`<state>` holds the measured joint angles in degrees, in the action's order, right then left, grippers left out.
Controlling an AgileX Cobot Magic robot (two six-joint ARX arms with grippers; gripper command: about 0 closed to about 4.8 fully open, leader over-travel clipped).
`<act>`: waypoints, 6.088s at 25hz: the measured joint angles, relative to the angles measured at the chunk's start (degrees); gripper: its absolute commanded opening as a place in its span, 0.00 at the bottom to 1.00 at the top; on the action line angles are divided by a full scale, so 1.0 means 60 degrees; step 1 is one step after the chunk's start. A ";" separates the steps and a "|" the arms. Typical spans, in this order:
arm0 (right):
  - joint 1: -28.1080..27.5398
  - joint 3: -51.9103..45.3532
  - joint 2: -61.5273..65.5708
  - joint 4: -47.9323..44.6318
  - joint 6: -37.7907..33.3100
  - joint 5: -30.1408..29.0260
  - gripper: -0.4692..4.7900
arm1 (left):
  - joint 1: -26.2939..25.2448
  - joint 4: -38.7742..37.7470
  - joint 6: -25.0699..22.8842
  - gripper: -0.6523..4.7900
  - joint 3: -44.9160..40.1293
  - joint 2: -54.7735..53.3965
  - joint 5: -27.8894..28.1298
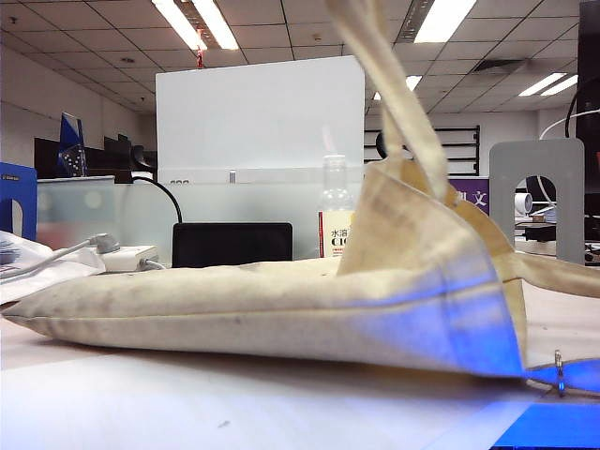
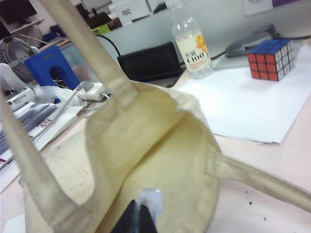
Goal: Take the glasses case out of the canvas bag and put it on the table.
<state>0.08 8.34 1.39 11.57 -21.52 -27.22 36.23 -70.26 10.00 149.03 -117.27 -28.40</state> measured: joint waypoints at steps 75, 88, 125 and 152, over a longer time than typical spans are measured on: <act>0.4535 0.3628 0.9843 -0.3628 0.3344 -0.2922 0.08 | 0.1355 -0.1337 0.3202 0.11 0.2550 0.0259 -0.7741; 0.2007 0.4455 0.9952 -0.3530 0.2189 -0.4983 0.08 | 0.1337 -0.1548 0.3177 0.11 0.2546 0.0244 -0.7759; 0.4852 0.6346 0.9347 -0.0506 0.2444 0.1934 0.61 | 0.2506 0.2634 0.5581 0.11 0.2554 0.0379 -0.6492; 0.2313 0.5293 1.1194 0.0769 0.4386 0.4014 0.54 | 0.3224 0.3789 0.6849 0.11 0.2528 0.0481 -0.7151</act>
<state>13.96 40.10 68.55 16.19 4.80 -3.14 55.57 -47.53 51.09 164.20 -114.39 -71.31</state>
